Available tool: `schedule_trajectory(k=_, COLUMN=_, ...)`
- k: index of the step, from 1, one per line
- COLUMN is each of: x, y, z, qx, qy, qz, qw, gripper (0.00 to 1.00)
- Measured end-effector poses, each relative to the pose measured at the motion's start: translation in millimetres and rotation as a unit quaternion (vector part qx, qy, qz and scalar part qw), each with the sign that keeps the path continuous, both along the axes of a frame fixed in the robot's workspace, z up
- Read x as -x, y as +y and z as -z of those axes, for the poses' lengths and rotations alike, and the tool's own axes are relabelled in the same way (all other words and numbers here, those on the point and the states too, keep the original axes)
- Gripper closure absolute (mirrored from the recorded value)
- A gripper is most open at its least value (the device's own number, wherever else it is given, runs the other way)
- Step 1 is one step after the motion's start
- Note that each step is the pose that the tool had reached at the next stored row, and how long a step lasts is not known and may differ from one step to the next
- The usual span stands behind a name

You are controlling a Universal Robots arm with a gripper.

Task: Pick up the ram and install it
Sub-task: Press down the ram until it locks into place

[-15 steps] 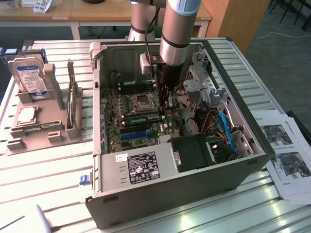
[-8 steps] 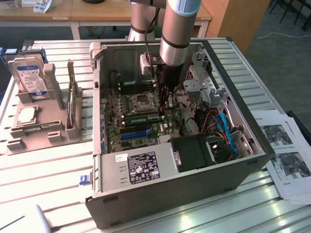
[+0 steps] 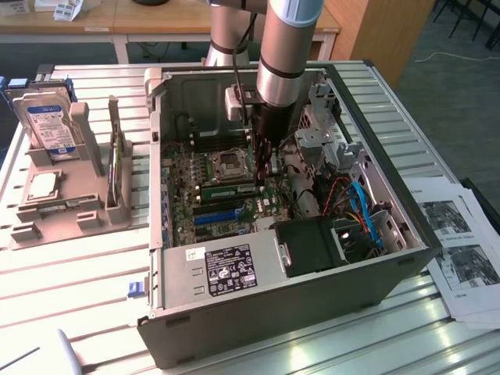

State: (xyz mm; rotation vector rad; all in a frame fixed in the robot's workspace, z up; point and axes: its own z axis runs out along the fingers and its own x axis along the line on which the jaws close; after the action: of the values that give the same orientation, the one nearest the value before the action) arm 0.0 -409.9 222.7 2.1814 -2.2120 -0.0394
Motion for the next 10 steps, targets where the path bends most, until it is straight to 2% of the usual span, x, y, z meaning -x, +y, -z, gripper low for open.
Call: schedule_trajectory(k=10, x=0.0, y=0.1, z=0.2, qx=-0.0002, qy=0.0, qz=0.0, qw=1.0, gripper=0.9)
